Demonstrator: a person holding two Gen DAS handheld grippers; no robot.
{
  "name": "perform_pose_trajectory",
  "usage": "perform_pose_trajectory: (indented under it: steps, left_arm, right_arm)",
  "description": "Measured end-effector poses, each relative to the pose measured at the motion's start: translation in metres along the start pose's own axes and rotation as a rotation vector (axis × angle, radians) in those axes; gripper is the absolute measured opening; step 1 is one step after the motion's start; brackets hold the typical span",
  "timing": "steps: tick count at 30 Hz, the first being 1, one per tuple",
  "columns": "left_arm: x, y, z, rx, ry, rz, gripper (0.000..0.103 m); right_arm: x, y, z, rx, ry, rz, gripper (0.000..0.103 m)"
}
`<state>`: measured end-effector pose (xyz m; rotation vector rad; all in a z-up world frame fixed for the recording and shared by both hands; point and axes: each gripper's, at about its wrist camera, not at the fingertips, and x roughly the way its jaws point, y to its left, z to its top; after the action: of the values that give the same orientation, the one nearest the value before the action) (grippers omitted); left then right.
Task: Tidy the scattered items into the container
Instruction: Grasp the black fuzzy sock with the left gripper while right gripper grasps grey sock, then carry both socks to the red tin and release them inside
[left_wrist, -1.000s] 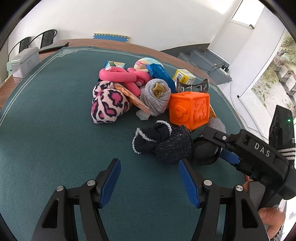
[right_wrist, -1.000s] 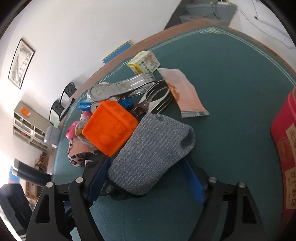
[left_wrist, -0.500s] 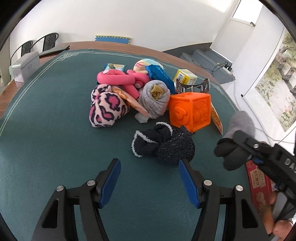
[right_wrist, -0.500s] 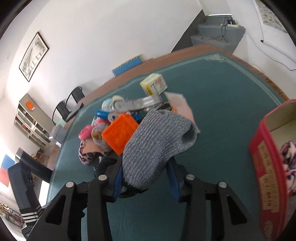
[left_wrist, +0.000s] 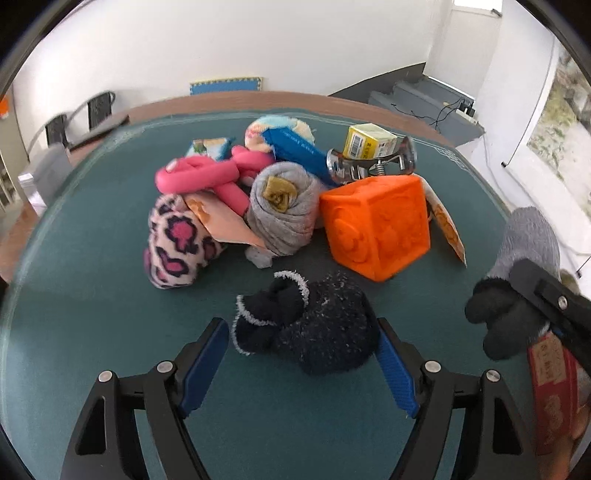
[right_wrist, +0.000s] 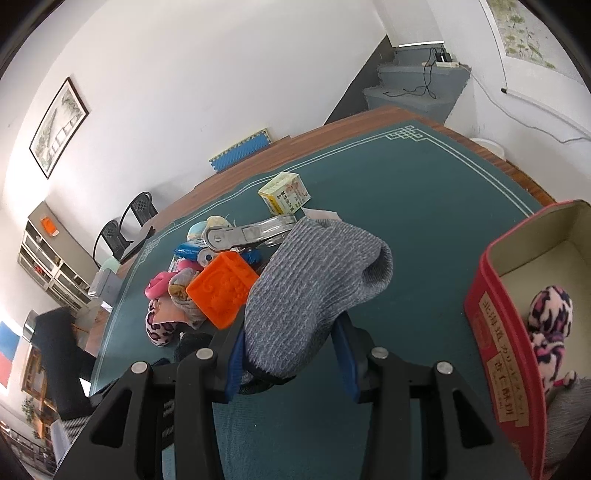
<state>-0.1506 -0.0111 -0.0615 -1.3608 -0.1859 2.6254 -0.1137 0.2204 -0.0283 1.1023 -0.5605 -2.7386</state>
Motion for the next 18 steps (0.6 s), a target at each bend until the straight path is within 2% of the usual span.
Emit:
perform_pose_trajectory:
  steps: [3, 4, 5, 10, 18]
  left_arm:
    - [0.007, 0.005, 0.001, -0.014, -0.007, -0.019, 0.078]
    - [0.006, 0.005, 0.0, -0.004, -0.015, -0.027, 0.062]
    - [0.006, 0.004, 0.0, 0.003, -0.016, -0.036, 0.06]
    - [0.002, 0.008, -0.001, -0.011, -0.027, -0.064, 0.058]
    - [-0.021, 0.003, 0.0, -0.002, -0.089, -0.086, 0.058]
  right_arm:
    - [0.001, 0.001, -0.001, -0.006, 0.002, -0.006, 0.046]
    - [0.002, 0.001, -0.002, -0.006, 0.003, -0.009, 0.046]
    - [0.003, 0.001, -0.002, -0.007, 0.004, -0.012, 0.046]
    - [0.002, 0.002, -0.002, -0.013, -0.003, -0.021, 0.046]
    - [-0.016, 0.003, 0.001, -0.01, -0.047, -0.014, 0.046]
